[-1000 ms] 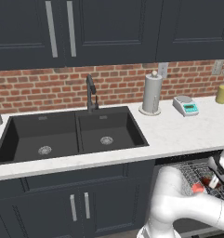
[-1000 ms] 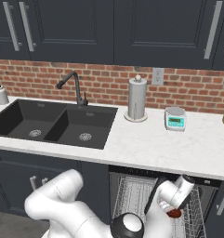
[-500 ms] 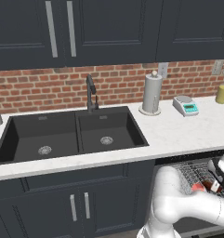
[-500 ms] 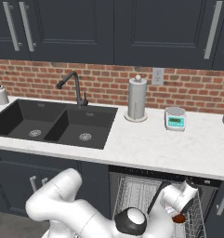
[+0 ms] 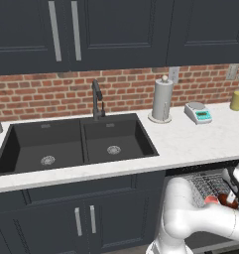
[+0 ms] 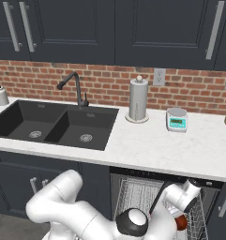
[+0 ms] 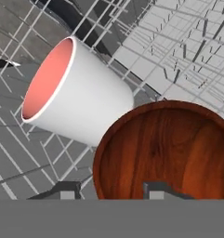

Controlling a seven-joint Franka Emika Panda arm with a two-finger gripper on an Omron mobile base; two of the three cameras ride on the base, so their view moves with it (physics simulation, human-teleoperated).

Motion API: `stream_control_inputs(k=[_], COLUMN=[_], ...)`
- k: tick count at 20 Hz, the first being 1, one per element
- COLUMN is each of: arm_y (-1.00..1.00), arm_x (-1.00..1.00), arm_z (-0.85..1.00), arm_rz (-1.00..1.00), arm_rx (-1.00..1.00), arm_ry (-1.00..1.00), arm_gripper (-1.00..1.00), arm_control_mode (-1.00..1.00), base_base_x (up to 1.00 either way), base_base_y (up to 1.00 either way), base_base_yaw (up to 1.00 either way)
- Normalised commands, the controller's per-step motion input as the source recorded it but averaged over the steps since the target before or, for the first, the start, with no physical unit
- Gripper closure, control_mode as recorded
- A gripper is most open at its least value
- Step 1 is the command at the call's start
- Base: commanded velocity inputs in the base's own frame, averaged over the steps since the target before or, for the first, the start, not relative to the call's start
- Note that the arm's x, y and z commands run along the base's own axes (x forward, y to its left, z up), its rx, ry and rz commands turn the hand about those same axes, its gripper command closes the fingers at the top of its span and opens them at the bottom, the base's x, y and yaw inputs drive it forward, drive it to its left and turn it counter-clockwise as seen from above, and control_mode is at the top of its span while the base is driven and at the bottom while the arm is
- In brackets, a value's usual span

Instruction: Pick up the cup and bowl from the counter, place them in the dishwasher, and close the dishwasher door.

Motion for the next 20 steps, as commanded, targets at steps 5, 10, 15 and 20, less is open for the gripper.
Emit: stream_control_inputs(k=[5, 10, 15, 20], arm_y=[0.0, 0.0, 0.0, 0.0], arm_x=[0.0, -0.04, -0.76, -0.51], arm_z=[0.0, 0.03, 0.41, 0.54], arm_rz=[0.0, 0.0, -0.09, -0.12], arm_rx=[0.0, 0.0, 0.0, -0.1], arm_ry=[0.01, 0.0, -0.09, -0.05], arm_gripper=[-1.0, -1.0, -1.0, -1.0], arm_control_mode=[-1.0, -1.0, -1.0, -1.0], base_base_x=[0.0, 0.0, 0.0, 0.0], base_base_y=[0.0, 0.0, 0.0, 0.0], base_base_yaw=[0.0, 0.0, 0.0, 0.0])
